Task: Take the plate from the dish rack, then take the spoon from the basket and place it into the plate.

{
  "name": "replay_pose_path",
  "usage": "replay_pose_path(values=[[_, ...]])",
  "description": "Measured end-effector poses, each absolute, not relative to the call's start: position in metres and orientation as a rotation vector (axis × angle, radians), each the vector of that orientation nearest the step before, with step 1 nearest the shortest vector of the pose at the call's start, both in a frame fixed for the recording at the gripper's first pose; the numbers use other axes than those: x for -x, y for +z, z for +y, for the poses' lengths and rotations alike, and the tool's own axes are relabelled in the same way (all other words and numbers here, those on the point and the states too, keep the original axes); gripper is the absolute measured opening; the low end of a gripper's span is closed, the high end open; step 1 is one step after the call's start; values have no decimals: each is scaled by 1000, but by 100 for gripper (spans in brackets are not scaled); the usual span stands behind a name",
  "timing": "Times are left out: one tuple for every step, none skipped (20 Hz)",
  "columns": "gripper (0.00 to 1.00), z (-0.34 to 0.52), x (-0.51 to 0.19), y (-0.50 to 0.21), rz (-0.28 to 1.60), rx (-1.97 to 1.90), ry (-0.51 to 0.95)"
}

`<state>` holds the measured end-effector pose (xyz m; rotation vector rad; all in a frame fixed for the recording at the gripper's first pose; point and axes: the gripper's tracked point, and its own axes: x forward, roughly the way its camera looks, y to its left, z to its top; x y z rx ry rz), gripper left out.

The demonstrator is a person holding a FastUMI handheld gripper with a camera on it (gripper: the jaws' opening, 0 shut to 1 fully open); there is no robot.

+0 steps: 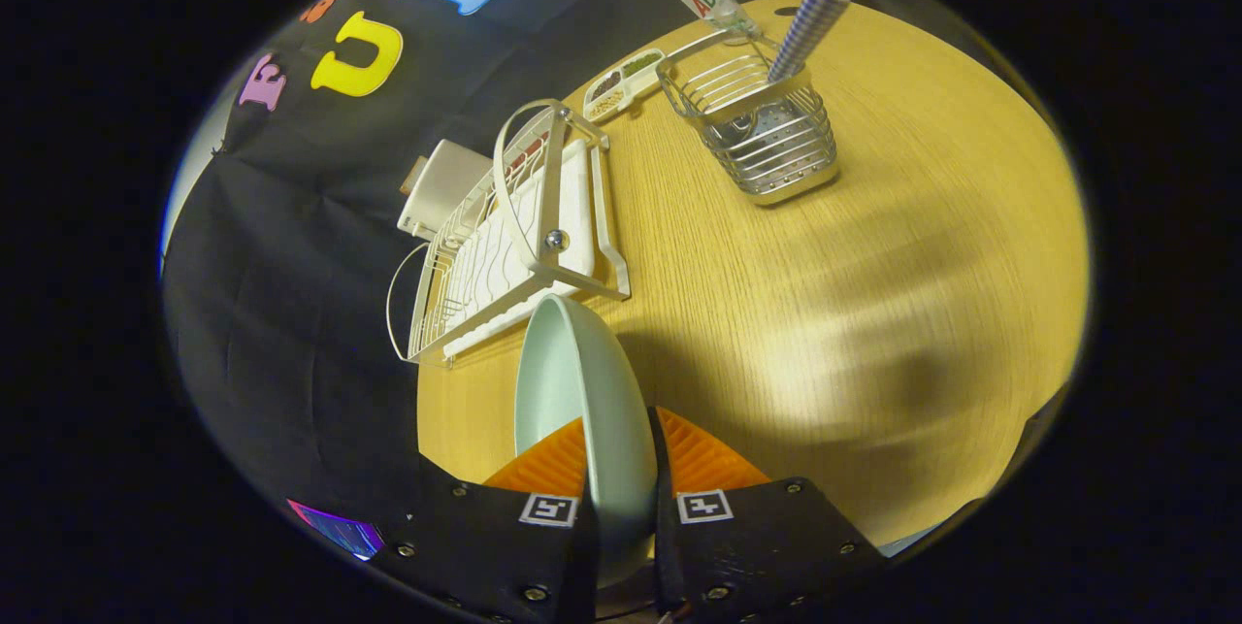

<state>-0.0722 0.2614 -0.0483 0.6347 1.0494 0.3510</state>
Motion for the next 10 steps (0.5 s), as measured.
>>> replay_pose_path(values=[[23, 262, 73, -54, 1054, -633, 350], [23, 262, 74, -60, 1065, -627, 346], [23, 266, 72, -63, 1061, -642, 358], [23, 267, 71, -64, 1063, -651, 358], [23, 270, 71, -66, 1062, -668, 356], [23, 270, 68, -66, 1055, -681, 350], [26, 269, 65, -71, 1043, -652, 333], [33, 263, 62, -69, 1026, -604, 329], [36, 255, 63, -65, 1015, -541, 325], [57, 247, 63, -62, 992, -478, 326]])
